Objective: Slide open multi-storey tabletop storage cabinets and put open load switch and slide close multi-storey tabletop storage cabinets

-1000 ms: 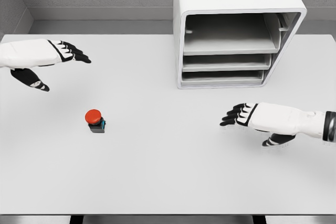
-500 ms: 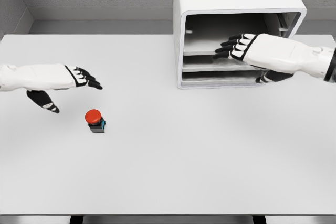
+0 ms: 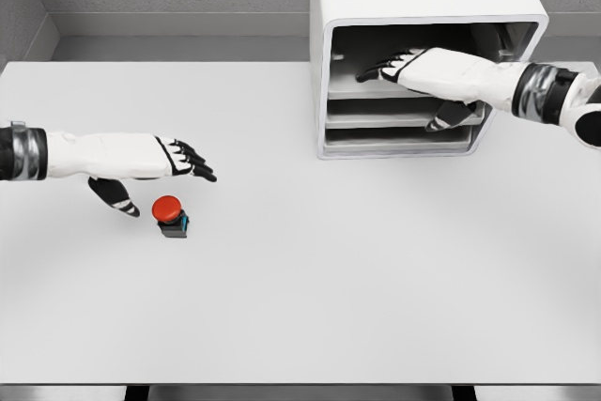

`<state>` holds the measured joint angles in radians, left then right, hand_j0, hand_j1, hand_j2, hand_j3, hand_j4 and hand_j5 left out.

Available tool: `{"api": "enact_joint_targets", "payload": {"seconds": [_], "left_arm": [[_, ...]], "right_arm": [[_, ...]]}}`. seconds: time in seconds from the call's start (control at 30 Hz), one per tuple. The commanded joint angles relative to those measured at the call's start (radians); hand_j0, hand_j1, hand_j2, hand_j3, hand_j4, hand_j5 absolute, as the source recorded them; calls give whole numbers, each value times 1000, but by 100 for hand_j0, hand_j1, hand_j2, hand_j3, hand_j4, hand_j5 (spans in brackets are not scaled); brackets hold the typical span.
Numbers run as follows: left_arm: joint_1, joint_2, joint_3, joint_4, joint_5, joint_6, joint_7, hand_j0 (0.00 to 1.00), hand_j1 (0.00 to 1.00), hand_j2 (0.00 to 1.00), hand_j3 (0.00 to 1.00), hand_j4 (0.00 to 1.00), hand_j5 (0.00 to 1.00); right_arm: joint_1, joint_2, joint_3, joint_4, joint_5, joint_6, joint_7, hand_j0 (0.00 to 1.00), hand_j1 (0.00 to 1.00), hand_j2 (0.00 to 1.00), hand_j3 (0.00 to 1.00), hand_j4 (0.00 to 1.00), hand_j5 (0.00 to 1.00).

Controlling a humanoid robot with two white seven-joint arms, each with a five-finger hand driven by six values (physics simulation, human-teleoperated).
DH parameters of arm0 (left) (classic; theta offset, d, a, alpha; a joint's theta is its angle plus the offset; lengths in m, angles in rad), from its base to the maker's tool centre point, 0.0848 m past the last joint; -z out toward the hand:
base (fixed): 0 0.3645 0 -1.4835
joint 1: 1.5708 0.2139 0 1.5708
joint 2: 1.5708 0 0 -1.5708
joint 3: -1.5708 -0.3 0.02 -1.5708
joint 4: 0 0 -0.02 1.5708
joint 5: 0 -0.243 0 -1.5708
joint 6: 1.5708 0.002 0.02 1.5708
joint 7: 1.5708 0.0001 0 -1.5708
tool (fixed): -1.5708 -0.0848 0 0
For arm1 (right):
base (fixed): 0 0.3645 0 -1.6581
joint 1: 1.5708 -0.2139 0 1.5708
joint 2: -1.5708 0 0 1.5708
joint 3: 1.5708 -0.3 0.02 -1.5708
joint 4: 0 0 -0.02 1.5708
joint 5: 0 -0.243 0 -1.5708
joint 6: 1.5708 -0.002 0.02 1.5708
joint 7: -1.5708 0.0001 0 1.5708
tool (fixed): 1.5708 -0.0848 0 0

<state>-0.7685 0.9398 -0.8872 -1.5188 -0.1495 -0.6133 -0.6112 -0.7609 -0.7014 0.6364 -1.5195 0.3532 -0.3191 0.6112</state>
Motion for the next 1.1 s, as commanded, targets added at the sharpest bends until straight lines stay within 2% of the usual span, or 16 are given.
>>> {"api": "enact_joint_targets", "payload": {"seconds": [0.0,0.1,0.23,0.33,0.43,0.5,0.77,0.97,1.07], "left_arm": [[0,-4,-9,-12,5,2,0,100,100,100,100,100,100],[15,2,-10,-27,5,2,0,100,100,100,100,100,100],[35,37,-10,-74,5,2,0,100,100,100,100,100,100],[37,39,-9,-74,4,2,0,100,100,100,100,100,100],[35,40,-9,-77,4,2,0,100,100,100,100,100,100],[31,47,1,-95,-8,2,0,100,100,100,100,100,100],[28,45,1,-112,-41,2,0,100,100,100,100,100,100],[34,42,-2,-109,-71,2,0,96,96,96,96,96,96],[35,42,-6,-107,-77,2,0,93,93,93,93,93,93]], "right_arm": [[0,19,49,33,4,15,0,100,100,100,100,100,100],[-14,20,46,82,7,23,0,100,100,100,100,100,100],[-18,19,37,88,29,34,0,100,100,100,100,100,100],[-38,22,35,136,24,68,0,100,100,100,100,100,100],[-38,20,35,140,27,65,0,100,100,100,100,100,100],[-38,20,37,128,27,52,0,100,100,100,100,100,100],[-23,2,37,24,33,-130,0,100,100,100,100,100,100],[-17,-46,32,-50,32,-163,0,100,100,100,100,100,100],[-9,-55,34,-53,30,-173,0,100,100,100,100,100,100]]}}
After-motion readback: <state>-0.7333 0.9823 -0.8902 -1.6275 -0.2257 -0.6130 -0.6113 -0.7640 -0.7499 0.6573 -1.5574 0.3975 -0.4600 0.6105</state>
